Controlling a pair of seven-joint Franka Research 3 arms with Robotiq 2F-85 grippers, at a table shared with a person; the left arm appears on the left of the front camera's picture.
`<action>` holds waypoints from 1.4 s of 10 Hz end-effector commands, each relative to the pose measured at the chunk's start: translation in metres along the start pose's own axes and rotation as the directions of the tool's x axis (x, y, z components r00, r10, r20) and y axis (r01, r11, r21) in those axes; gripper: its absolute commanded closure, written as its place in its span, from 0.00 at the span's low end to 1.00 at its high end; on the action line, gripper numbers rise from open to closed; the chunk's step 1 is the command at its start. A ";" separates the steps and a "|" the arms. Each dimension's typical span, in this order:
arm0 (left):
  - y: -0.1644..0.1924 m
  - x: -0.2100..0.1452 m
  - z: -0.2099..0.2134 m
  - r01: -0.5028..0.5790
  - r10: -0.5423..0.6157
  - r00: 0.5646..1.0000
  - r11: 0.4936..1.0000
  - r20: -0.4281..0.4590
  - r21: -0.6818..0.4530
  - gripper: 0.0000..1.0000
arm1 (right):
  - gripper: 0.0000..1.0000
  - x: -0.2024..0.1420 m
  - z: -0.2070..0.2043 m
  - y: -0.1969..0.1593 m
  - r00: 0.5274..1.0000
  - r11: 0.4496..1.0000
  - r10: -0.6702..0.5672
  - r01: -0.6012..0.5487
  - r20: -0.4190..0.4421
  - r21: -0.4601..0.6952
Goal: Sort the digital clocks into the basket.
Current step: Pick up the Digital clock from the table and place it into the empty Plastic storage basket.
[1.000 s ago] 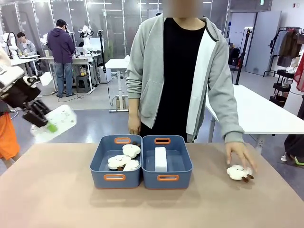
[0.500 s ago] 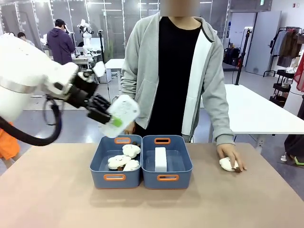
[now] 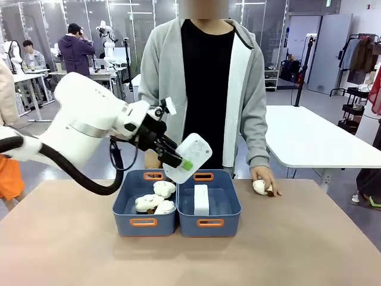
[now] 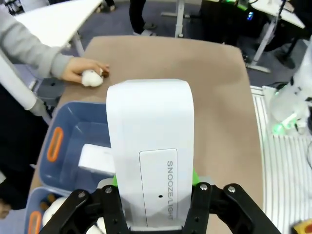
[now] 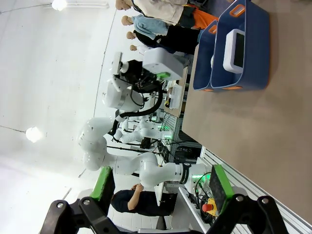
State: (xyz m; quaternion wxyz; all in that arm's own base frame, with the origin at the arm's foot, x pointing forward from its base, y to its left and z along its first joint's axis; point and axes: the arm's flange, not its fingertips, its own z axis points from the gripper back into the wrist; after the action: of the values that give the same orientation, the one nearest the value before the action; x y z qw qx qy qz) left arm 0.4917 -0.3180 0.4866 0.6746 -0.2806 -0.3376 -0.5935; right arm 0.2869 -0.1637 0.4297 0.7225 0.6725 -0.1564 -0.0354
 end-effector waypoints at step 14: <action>-0.051 -0.099 0.435 -0.170 -0.129 0.767 0.904 0.629 0.393 1.00 | 0.00 0.000 0.000 0.002 1.000 1.000 0.017 -0.017 0.003 0.011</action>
State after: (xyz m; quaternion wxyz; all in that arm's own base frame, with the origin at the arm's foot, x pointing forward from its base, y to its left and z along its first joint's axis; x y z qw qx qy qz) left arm 0.3855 0.0552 0.7052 0.5711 -0.3173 -0.6699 -0.3526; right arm 0.2866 -0.1642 0.4297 0.7224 0.6725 -0.1568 -0.0361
